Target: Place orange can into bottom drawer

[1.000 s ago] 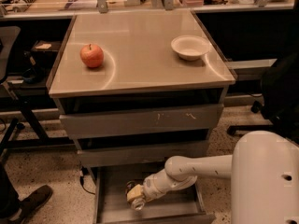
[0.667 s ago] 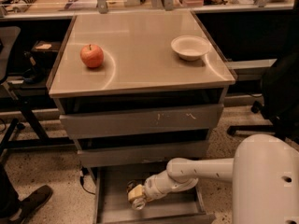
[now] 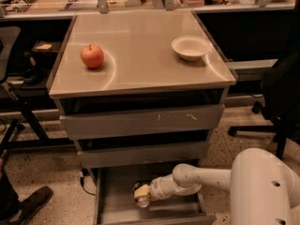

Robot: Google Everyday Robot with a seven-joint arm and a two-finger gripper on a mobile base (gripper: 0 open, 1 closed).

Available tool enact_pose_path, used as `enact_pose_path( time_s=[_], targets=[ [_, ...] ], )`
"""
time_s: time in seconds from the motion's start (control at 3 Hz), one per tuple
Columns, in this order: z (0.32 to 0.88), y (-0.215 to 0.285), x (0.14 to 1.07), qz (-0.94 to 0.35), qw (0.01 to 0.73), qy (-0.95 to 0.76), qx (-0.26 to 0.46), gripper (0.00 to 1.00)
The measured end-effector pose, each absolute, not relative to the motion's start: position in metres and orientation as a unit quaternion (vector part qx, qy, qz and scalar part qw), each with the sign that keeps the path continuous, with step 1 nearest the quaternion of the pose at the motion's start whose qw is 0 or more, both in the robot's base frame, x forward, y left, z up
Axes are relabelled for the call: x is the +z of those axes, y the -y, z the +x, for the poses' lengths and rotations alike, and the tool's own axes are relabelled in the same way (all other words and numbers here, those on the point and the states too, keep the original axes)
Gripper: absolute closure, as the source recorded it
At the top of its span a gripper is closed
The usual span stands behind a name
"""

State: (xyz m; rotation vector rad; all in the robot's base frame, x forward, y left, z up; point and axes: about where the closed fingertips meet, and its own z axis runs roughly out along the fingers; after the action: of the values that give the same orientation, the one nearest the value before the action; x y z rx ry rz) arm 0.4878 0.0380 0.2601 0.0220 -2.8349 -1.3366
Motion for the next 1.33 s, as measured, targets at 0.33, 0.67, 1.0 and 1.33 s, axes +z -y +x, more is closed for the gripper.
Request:
enact_pose_path(
  time_s=[0.33, 0.67, 1.0, 1.33],
  targets=[
    [0.500, -0.033, 0.233, -0.002, 0.012, 0.903, -0.430, 1.00],
    [0.508, -0.030, 0.203, -0.010, 0.029, 0.901, -0.433, 1.00],
    [0.511, -0.031, 0.173, -0.015, 0.054, 0.898, -0.436, 1.00],
    [0.513, -0.031, 0.154, -0.017, 0.070, 0.897, -0.436, 1.00]
  ],
)
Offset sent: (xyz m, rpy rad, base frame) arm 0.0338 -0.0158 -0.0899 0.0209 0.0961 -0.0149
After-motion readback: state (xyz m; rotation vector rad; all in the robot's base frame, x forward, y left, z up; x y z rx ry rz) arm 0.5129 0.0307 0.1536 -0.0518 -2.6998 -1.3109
